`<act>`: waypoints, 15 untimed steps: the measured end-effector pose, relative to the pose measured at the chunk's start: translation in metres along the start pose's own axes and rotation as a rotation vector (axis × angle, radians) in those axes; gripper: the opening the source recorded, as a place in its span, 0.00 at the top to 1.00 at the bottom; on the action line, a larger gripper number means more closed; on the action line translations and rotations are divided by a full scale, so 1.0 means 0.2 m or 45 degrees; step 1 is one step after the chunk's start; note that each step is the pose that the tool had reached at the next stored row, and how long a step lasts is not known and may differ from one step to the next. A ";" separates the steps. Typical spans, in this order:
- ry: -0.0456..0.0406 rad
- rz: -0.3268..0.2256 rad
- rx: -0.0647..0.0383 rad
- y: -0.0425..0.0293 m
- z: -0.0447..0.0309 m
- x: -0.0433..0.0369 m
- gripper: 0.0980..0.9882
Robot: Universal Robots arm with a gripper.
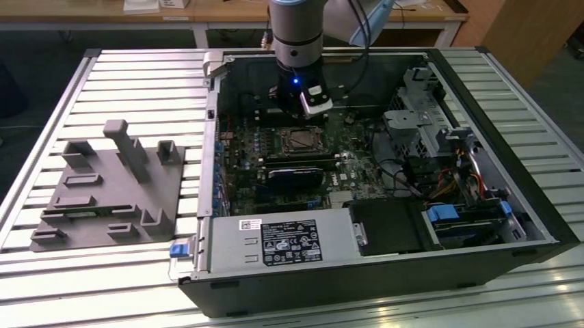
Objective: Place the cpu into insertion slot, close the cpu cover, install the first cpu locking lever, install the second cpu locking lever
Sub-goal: 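Install the first cpu locking lever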
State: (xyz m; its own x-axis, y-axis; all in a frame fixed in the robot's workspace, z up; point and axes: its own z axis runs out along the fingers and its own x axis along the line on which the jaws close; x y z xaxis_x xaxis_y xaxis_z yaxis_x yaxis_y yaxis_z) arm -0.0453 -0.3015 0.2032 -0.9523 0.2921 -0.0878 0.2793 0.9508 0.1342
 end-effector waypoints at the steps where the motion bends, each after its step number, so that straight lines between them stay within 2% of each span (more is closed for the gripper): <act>1: 0.000 -0.001 0.011 -0.006 -0.001 -0.002 0.99; 3: -0.002 -0.002 0.026 -0.025 -0.003 -0.007 0.99; 11: -0.011 -0.007 0.063 -0.123 -0.013 -0.038 0.99; 15: -0.014 -0.008 0.071 -0.135 -0.014 -0.041 0.99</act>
State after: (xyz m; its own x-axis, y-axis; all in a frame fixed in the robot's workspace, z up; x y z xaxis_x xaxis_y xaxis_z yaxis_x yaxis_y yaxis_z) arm -0.0453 -0.3298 0.2030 -0.9528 0.2871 -0.0992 0.2801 0.9568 0.0784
